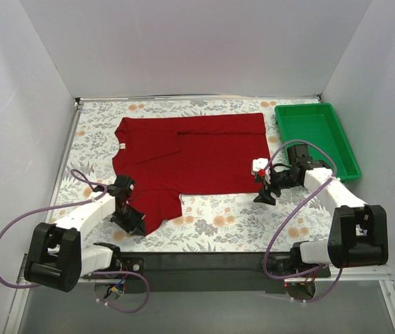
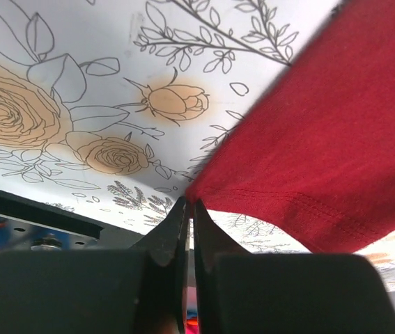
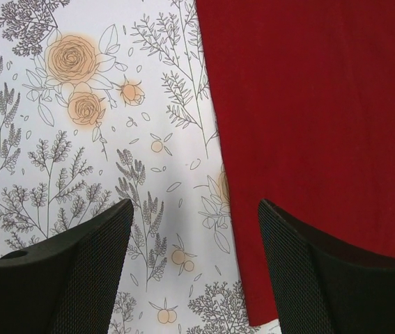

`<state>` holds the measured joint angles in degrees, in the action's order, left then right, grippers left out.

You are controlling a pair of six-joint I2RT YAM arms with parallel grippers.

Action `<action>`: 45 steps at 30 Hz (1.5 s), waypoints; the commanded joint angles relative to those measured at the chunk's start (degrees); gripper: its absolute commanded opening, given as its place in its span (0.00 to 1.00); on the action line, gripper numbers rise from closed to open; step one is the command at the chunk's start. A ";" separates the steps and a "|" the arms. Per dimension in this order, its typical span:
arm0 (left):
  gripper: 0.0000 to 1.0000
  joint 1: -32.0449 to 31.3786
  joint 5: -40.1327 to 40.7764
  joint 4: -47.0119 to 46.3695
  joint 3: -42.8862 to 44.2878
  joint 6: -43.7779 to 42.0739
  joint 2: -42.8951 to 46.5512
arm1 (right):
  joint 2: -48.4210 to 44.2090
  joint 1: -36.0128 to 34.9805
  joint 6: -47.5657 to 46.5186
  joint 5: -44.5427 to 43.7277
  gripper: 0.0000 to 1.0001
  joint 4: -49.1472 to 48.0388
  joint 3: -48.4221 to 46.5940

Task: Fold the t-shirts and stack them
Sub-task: Fold the tshirt

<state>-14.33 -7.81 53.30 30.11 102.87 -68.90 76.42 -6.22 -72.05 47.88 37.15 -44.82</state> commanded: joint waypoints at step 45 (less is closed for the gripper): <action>0.00 -0.44 0.16 -4.96 6.79 -8.12 13.79 | 19.21 5.60 -15.40 -23.97 0.17 4.16 -10.03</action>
<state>-14.48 -9.30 47.86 31.86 95.59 -57.04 94.94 -0.71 -88.42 24.14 41.69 -55.29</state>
